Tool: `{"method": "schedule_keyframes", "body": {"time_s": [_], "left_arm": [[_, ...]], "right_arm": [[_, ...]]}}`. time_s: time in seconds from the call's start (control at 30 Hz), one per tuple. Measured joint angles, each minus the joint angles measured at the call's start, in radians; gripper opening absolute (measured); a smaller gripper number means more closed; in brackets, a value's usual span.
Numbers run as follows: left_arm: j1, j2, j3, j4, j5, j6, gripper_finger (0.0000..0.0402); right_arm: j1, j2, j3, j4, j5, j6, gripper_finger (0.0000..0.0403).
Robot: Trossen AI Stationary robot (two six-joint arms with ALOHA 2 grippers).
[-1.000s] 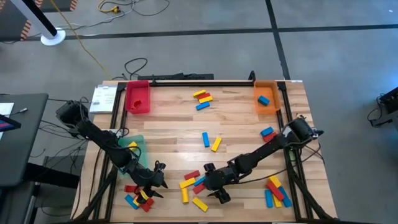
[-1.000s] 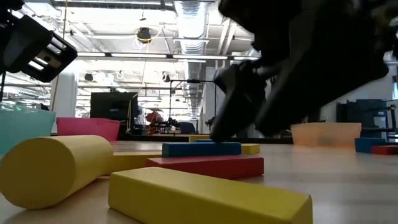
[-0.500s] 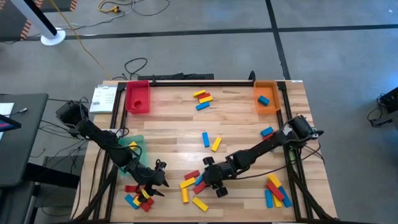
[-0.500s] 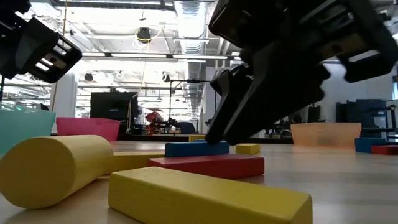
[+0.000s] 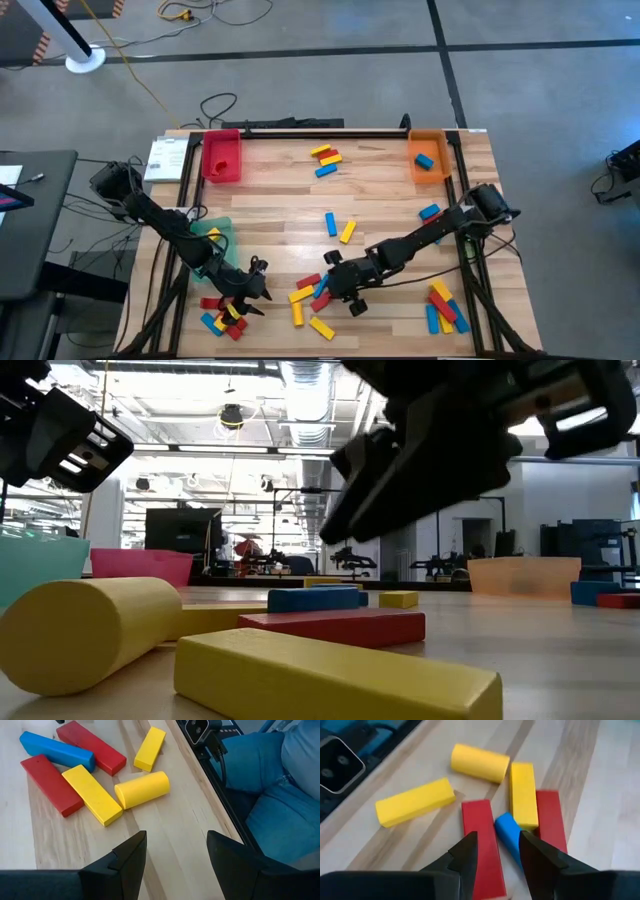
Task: Sort blocks
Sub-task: Put the blue block into the orange bin
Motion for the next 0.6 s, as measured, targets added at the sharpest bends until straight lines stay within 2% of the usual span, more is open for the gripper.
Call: {"method": "schedule_keyframes", "body": {"time_s": [0.17,0.43,0.6], "left_arm": [[0.017,0.000,0.000,0.000,0.001,0.004,0.0204],[0.020,0.000,0.000,0.000,0.000,0.013,0.0204],[0.020,0.000,0.000,0.000,0.000,0.013,0.0204]], "right_arm": [[-0.017,0.022,0.000,-0.005,0.001,-0.031,0.0175],[-0.057,0.021,0.000,0.005,0.006,-0.040,0.0224],[-0.068,0.042,-0.001,-0.026,-0.019,-0.041,0.0234]]}}
